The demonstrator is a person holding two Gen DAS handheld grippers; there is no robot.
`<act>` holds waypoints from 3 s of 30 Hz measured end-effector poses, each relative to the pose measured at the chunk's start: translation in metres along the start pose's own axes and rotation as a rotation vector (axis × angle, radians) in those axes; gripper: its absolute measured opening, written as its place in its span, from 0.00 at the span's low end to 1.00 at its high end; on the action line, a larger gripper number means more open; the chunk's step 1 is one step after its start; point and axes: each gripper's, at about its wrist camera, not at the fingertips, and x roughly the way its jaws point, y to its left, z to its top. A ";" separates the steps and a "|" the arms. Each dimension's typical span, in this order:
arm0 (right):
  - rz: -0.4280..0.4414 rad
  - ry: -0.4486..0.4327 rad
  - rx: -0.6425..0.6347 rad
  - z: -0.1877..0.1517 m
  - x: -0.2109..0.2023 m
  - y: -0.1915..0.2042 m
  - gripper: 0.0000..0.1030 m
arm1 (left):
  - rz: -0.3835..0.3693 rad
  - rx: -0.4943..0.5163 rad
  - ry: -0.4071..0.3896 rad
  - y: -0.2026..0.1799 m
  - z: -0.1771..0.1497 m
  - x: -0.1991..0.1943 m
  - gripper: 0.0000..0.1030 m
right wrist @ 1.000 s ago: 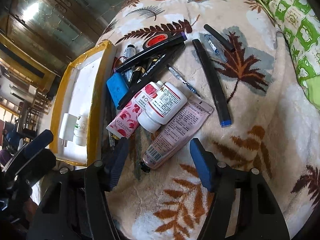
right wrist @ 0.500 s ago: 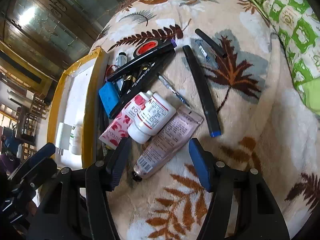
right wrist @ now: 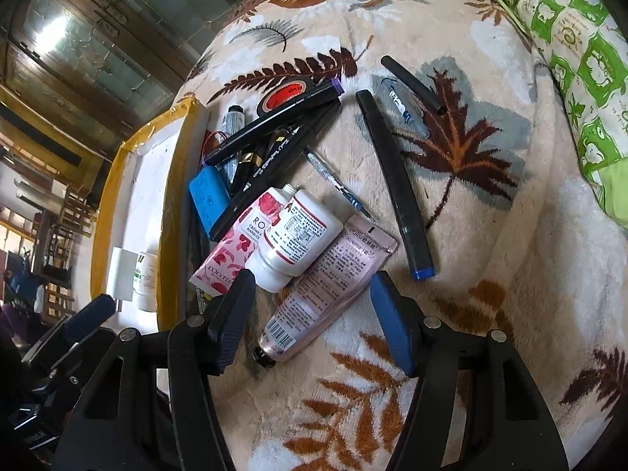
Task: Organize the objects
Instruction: 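Withdraw both grippers from the tray back toward the pile, then grasp the black marker with the right gripper while the left grasps the white bottle, then place the marker and white bottle into the tray and release both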
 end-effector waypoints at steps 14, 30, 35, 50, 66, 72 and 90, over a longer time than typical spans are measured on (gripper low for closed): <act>0.073 -0.029 -0.022 0.006 -0.020 -0.010 0.61 | -0.031 -0.005 0.026 0.003 -0.005 0.003 0.63; -0.174 0.000 0.016 0.059 0.023 -0.032 0.18 | -0.039 0.047 0.055 -0.012 0.005 0.015 0.63; -0.181 -0.003 0.044 0.050 0.008 -0.046 0.15 | -0.055 0.187 0.083 -0.049 0.028 0.038 0.63; -0.048 -0.009 0.153 0.028 -0.004 -0.074 0.15 | -0.055 0.209 0.190 -0.072 0.042 0.126 0.43; 0.019 -0.047 0.165 0.030 -0.013 -0.054 0.15 | -0.177 -0.046 0.171 -0.021 0.041 0.083 0.39; 0.171 -0.054 0.075 0.030 -0.022 0.015 0.15 | -0.187 -0.143 0.109 0.021 0.067 0.024 0.39; 0.176 0.108 -0.180 0.048 0.089 0.187 0.15 | 0.037 -0.399 0.036 0.211 0.068 0.004 0.39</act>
